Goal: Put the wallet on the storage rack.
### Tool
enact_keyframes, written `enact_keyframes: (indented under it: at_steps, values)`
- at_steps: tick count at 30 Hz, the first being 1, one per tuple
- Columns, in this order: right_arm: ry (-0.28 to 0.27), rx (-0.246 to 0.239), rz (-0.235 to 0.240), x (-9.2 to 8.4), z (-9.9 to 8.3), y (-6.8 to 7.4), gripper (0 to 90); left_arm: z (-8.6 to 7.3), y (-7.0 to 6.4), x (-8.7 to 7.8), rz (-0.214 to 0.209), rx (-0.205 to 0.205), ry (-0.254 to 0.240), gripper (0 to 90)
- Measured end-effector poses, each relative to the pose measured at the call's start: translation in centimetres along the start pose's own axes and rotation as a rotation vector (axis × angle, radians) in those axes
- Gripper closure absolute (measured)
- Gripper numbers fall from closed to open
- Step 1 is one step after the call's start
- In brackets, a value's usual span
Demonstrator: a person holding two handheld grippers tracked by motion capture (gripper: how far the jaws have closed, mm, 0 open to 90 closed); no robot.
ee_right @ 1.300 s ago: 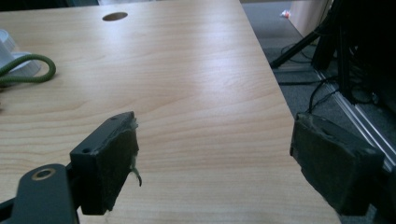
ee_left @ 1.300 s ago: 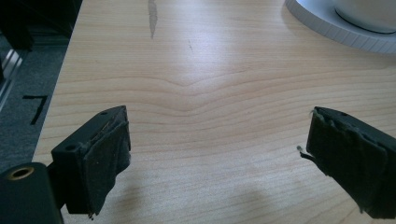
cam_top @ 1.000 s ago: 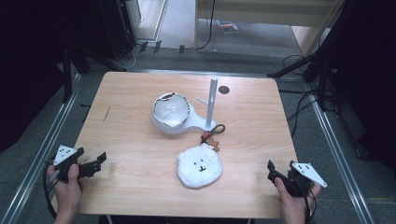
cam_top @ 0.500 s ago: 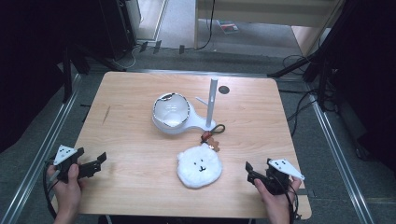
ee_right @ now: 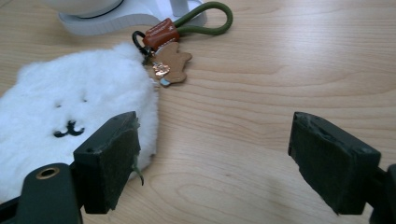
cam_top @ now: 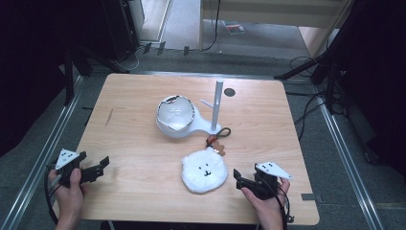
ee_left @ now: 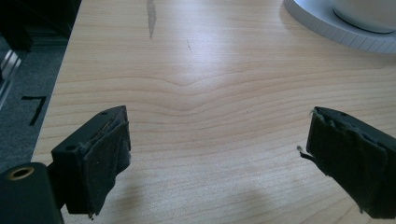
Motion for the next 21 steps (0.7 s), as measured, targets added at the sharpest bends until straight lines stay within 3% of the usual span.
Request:
enact_keyframes:
  at_steps: [21]
  values:
    - [0.064,-0.034,0.085,2.2,-0.1,3.0,17.1,0.0,0.0,0.0,0.003,0.004,0.004,7.0]
Point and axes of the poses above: each handheld gripper's, and its own axes: x roughly forward along the jaws, z roughly out of its top, y roughly to its left, the point moved 3 cm from there along x, roughly forward along the jaws, and after that the axes turned 4 degrees about y, right-handed, at the moved point
